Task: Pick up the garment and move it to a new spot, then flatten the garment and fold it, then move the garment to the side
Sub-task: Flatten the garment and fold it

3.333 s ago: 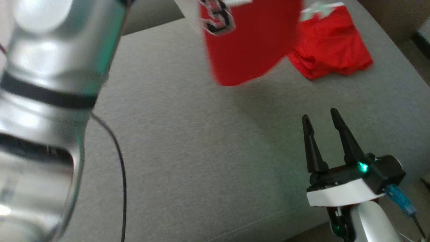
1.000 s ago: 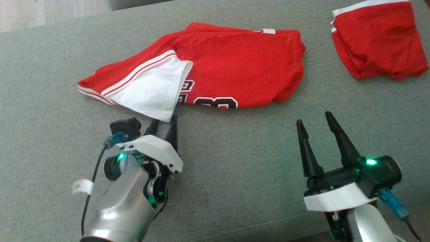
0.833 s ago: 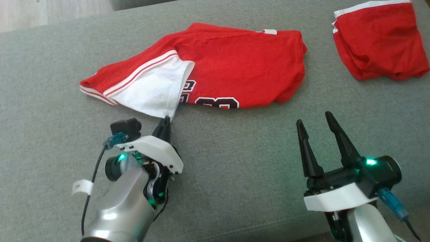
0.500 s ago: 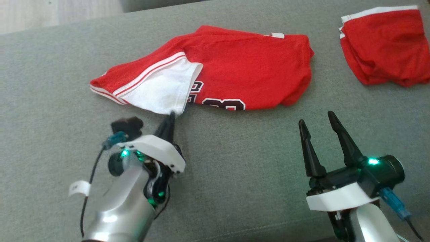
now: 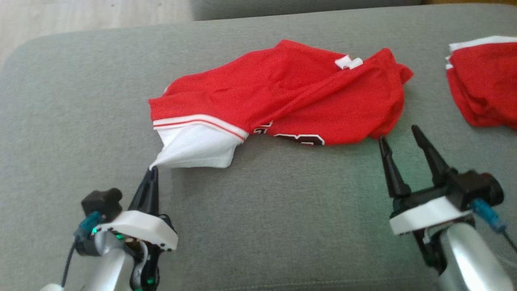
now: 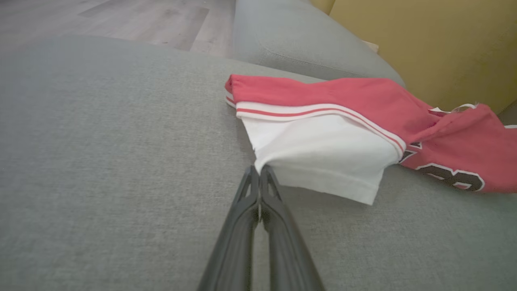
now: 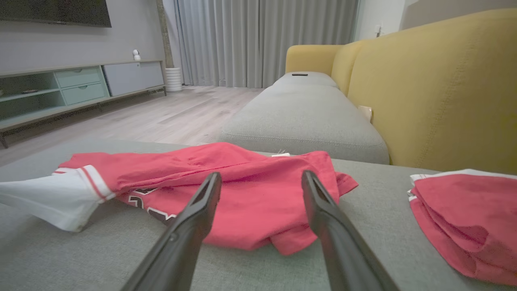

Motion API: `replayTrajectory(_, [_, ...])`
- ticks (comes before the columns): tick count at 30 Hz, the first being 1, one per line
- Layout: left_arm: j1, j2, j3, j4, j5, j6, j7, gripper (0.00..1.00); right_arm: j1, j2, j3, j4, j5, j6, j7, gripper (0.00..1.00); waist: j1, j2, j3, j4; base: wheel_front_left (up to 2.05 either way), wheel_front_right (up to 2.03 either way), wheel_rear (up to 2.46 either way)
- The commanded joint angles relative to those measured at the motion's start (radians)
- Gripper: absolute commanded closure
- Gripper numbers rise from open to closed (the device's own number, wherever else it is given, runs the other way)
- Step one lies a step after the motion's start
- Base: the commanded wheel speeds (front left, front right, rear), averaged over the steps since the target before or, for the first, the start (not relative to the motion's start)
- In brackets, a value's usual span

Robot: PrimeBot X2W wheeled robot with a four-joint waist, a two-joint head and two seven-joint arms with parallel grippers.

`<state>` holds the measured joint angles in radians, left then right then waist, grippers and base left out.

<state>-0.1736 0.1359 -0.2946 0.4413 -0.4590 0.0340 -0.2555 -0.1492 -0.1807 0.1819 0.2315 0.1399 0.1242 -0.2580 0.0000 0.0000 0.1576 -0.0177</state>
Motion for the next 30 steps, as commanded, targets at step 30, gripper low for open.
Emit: replayTrajectory(30, [-0.073, 0.018, 0.077, -0.047, 0.125, -0.019, -0.006, 1.0, -0.719, -0.293, 0.502, 0.487, 0.237, 0.007, 0.537, 0.0, 0.0, 0.0, 0.089, 0.2, 0.0, 0.0, 0.0])
